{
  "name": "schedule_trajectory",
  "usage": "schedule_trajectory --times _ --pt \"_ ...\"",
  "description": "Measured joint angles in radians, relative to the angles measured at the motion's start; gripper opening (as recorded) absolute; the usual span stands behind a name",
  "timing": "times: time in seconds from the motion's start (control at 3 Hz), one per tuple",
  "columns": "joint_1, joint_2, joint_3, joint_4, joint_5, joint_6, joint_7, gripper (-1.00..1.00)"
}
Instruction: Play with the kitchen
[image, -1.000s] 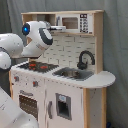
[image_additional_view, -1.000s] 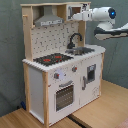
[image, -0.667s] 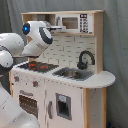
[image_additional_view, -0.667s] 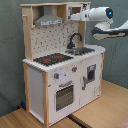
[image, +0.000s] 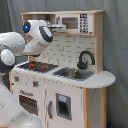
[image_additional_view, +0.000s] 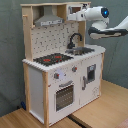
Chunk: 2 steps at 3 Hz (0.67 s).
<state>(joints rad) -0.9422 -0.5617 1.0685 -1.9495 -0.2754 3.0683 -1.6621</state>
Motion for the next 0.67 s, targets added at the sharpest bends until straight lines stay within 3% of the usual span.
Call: schedule_trajectory --times 0.33,0.67 --pt "-0.067 0.008 0.067 0.039 0.000 -0.003 0.000 1.00" --pt "-0.070 0.008 0.070 0.043 0.000 -0.003 0.000 1.00"
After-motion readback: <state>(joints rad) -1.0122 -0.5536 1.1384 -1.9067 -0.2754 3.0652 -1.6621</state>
